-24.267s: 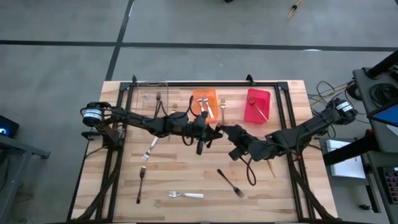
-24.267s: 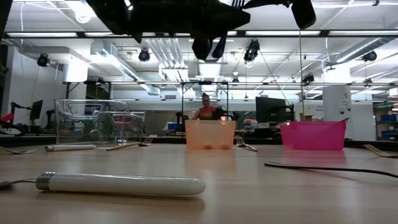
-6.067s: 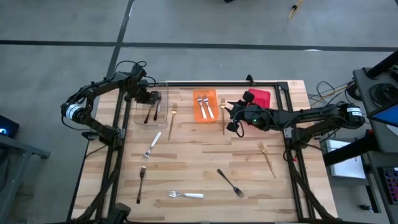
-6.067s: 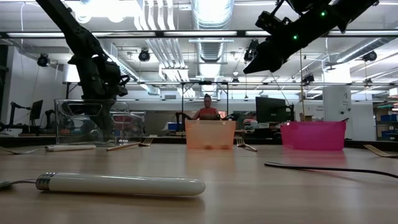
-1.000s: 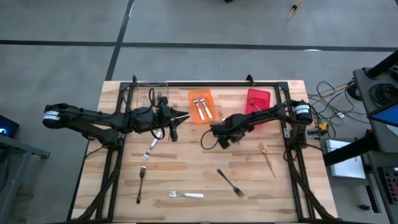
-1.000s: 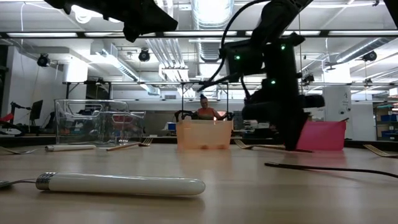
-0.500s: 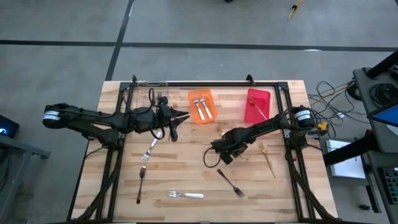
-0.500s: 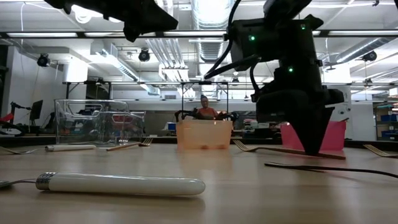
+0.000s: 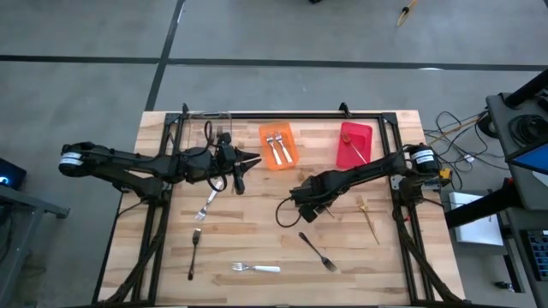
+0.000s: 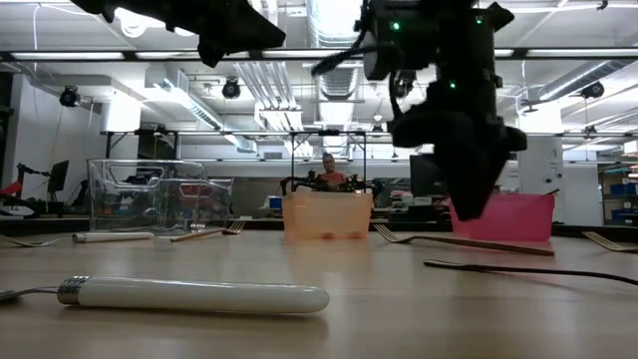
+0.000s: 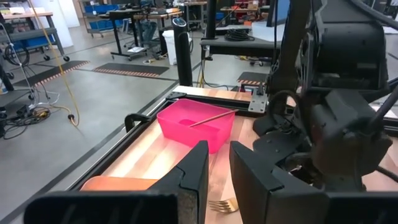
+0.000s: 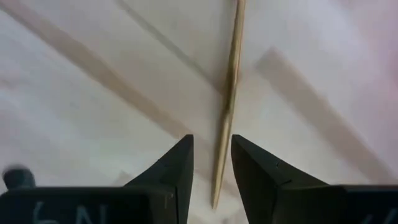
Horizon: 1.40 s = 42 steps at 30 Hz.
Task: Sort silverware by color (type)
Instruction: Put the top center gold fork into the red bin
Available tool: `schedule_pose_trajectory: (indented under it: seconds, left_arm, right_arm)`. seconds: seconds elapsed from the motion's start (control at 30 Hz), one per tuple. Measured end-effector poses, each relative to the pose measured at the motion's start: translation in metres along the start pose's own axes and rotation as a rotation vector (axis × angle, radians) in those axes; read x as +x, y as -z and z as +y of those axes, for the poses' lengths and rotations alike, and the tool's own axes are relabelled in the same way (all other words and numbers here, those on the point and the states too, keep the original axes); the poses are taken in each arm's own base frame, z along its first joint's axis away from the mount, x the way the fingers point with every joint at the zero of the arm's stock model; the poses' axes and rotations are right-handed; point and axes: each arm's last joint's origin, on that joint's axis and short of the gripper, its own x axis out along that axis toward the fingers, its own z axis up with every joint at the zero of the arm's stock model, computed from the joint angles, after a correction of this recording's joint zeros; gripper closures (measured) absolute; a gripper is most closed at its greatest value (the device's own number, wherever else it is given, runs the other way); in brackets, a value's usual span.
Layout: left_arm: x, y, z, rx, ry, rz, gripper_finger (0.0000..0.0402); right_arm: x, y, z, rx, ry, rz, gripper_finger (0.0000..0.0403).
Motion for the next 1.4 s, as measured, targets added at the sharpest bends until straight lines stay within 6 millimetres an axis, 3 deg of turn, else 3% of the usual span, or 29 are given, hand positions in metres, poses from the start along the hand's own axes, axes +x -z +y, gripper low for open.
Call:
schedule_pose_trajectory:
  seconds: [0.47,0.77,1.17,1.4]
  left_arm:
    - [0.0,-0.001,0.0,-0.006,0.0,-0.015,0.0353]
    - [0.0,-0.001,0.0,-0.006,0.0,-0.015,0.0353]
    - [0.0,-0.001,0.0,-0.006,0.0,-0.015,0.0353]
    - [0.0,-0.002,0.0,-0.006,0.0,-0.016,0.0353]
  right_arm:
    - [0.005,-0.036,-0.015,0.039,0.021,-0.208,0.0303]
    - [0.01,-0.034,-0.015,0.047,0.016,-0.212,0.0303]
    - [0.046,-0.022,-0.023,0.068,-0.078,-0.211,0.0304]
    - [0.052,-0.018,-0.026,0.091,-0.069,-0.201,0.0348]
